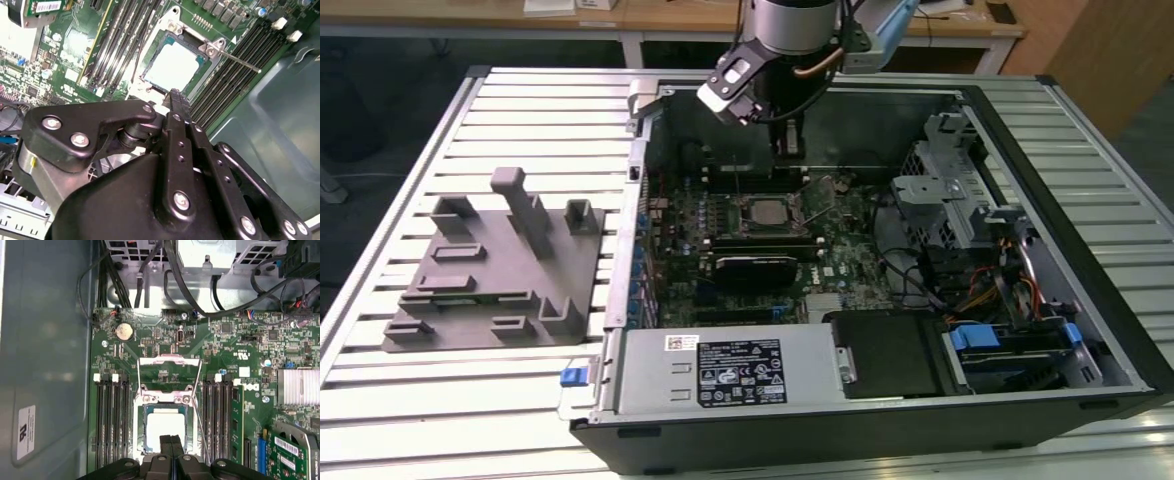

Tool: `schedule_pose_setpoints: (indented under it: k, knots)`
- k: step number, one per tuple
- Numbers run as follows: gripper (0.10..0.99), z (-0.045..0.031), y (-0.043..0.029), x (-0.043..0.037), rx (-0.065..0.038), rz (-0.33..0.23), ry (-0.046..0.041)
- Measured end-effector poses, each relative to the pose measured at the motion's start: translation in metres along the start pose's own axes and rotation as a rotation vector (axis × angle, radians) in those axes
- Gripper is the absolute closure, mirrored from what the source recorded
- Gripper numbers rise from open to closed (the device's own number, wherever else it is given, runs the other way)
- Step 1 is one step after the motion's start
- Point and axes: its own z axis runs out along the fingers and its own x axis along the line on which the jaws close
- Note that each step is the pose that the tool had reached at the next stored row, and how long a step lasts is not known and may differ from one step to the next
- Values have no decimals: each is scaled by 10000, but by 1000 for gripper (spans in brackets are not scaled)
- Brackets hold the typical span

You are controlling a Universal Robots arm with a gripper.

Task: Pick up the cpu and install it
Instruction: 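Close the cpu cover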

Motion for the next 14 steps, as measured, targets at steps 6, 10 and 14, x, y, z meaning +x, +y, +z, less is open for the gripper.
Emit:
schedule_pose_setpoints:
  k: [6, 10, 14]
  knots:
    - [980, 3, 68, 4, 0, -1, 0]
    - [980, 5, 112, 5, 0, 0, 0]
    - [980, 6, 155, 6, -1, 0, 1]
